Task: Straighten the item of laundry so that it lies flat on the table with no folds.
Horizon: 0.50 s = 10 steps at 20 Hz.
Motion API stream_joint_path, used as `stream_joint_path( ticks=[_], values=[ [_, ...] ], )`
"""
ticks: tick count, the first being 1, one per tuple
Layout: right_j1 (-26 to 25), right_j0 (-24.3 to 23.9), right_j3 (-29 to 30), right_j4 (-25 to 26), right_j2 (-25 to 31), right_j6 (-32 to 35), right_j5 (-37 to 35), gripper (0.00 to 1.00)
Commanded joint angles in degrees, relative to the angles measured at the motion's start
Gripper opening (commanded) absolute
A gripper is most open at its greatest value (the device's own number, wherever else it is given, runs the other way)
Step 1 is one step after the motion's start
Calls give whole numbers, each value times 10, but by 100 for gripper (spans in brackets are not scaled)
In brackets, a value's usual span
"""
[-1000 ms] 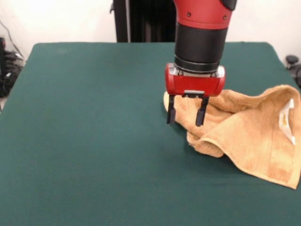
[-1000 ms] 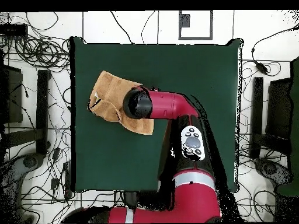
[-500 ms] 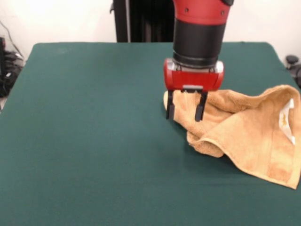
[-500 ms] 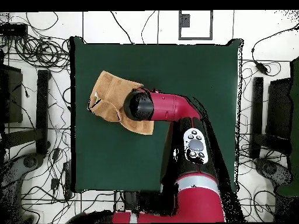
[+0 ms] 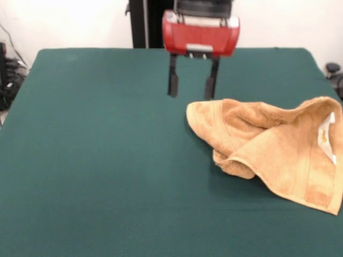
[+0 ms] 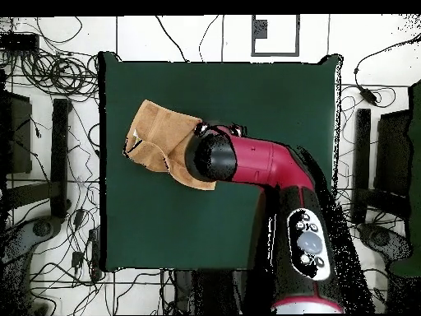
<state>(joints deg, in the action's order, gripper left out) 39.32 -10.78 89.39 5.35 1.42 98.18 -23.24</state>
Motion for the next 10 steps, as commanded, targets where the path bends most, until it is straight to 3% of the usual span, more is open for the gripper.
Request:
stream_joint_path(
  ticks=[1,10],
  values=[
    [35,-10,108,31,79,-29,-46,100],
    [28,-12,125,41,81,-13,-15,100]
  ],
)
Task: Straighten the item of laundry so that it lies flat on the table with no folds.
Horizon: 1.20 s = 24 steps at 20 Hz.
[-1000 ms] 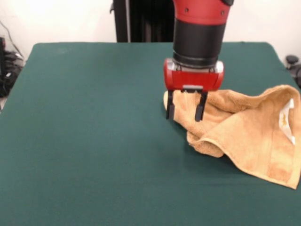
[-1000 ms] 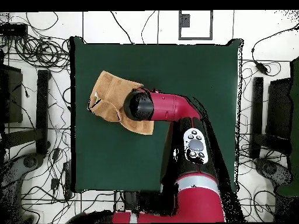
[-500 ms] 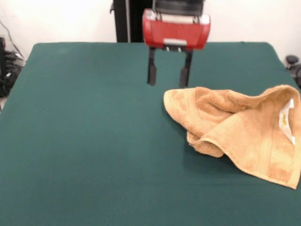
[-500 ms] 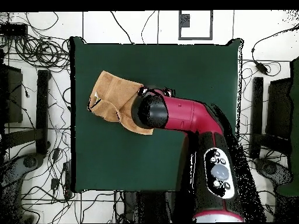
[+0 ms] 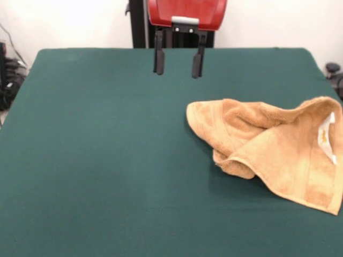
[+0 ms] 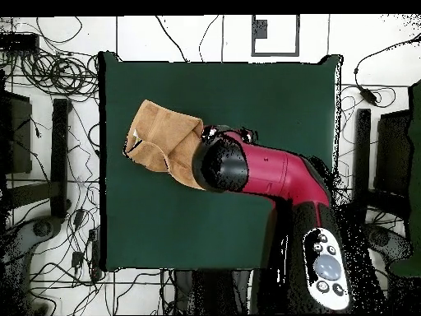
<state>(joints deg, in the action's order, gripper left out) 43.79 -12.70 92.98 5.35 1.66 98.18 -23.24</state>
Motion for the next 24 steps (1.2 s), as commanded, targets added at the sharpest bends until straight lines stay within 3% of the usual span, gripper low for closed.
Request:
stream_joint_path(
  ticks=[1,24],
  values=[
    [-16,8,92,40,78,-12,-14,100],
    [8,36,113,64,55,18,-29,100]
  ],
)
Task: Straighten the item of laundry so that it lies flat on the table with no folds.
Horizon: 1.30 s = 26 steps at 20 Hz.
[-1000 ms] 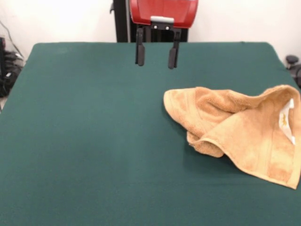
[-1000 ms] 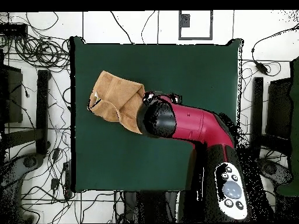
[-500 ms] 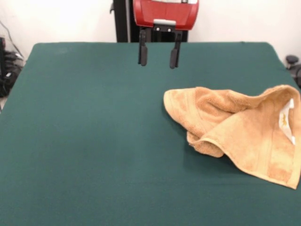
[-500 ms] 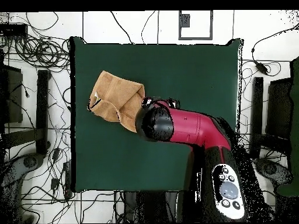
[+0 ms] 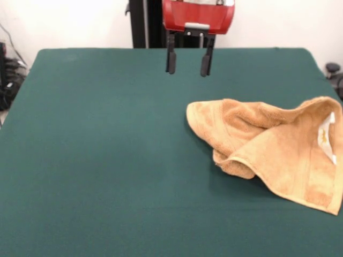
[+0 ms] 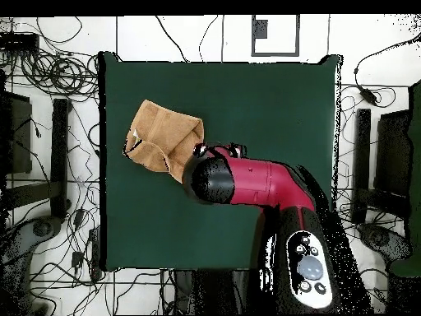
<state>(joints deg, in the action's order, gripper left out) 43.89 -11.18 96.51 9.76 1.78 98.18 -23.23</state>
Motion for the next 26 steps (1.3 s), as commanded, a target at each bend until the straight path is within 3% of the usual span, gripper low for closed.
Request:
stream_joint_path(
  ticks=[1,10,26],
  values=[
    [12,21,83,20,53,17,-33,100],
    [54,30,106,23,42,-3,-90,100],
    [59,22,143,33,39,5,-66,100]
  ],
)
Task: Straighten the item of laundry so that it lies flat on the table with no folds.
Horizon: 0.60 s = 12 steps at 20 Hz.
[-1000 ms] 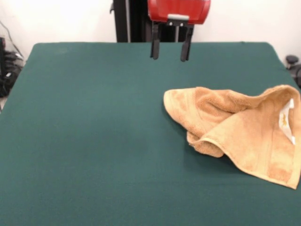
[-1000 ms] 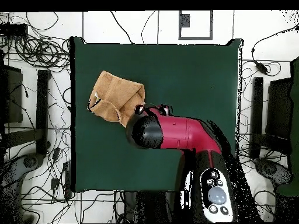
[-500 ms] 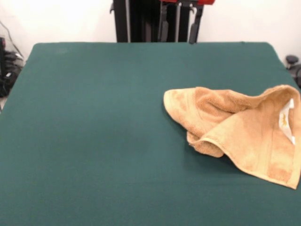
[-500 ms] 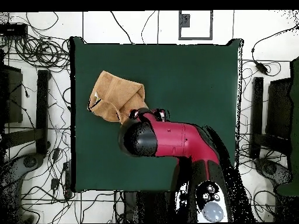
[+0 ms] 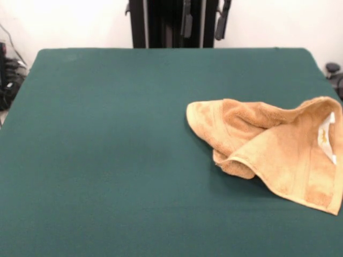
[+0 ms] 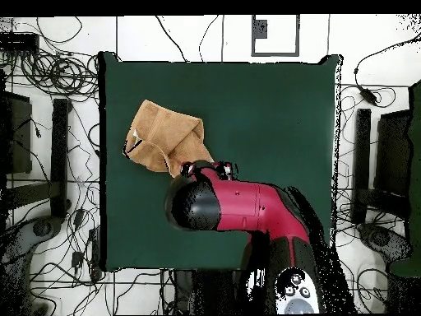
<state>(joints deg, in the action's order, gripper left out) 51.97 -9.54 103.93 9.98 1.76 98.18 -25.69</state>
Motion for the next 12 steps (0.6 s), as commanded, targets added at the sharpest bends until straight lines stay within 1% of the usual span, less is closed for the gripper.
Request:
stream_joint_path(
  ticks=[1,12],
  values=[
    [-26,6,68,32,39,7,-36,100],
    [-78,10,50,49,36,22,13,100]
  ],
)
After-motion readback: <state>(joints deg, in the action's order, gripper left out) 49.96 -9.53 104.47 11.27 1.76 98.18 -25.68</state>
